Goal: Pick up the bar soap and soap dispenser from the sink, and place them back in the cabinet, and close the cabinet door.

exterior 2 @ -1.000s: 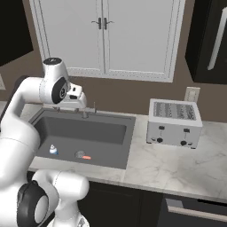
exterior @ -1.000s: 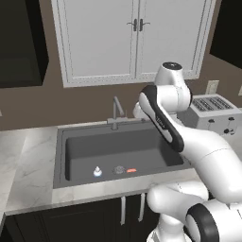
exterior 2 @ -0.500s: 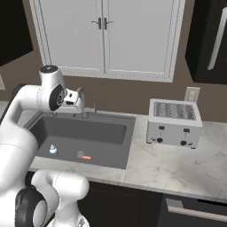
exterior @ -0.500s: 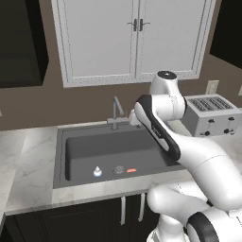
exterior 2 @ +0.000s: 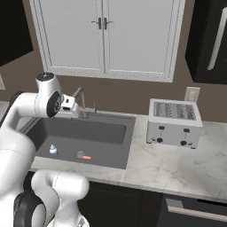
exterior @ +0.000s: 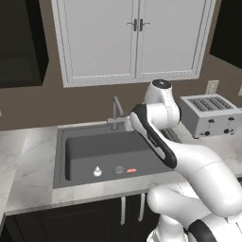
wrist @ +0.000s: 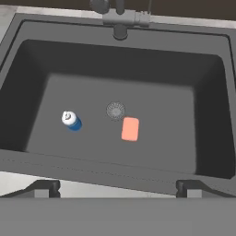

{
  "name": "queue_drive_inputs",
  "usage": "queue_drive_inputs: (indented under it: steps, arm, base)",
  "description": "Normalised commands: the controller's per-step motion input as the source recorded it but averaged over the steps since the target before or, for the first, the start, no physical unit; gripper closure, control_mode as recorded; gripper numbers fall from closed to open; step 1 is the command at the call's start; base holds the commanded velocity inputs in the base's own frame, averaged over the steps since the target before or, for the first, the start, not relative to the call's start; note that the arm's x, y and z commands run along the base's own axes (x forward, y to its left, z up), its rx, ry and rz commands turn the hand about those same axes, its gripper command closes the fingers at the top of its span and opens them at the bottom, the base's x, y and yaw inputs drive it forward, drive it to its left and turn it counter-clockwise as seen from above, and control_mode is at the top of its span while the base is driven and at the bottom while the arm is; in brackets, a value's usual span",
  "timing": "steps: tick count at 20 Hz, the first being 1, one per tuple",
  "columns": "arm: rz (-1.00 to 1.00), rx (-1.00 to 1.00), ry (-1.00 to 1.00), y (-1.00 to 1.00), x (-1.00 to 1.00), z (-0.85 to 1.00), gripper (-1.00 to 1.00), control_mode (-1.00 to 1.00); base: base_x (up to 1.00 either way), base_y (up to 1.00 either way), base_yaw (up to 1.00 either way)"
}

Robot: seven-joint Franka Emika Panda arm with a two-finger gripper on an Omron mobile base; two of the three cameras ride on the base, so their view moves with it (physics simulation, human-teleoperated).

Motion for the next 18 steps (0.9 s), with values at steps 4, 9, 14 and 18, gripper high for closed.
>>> queue_drive_inputs:
  steps: [4,9,14,18]
  arm:
    - [0.00,0.00,-0.01,0.22,0.00,-0.17,-1.00,-1.00]
    - [0.00,0.00,-0.01,0.22,0.00,-0.15,-1.00,-1.00]
    - [0.00,0.00,0.00,0.20,0.00,-0.19,-1.00,-1.00]
    - [0.00,0.00,0.00,0.18,0.01,-0.15,-1.00,-1.00]
  base:
    - [0.00,0.00,0.00]
    - [0.00,0.00,0.00]
    - [0.00,0.00,0.00]
    - [0.00,0.00,0.00]
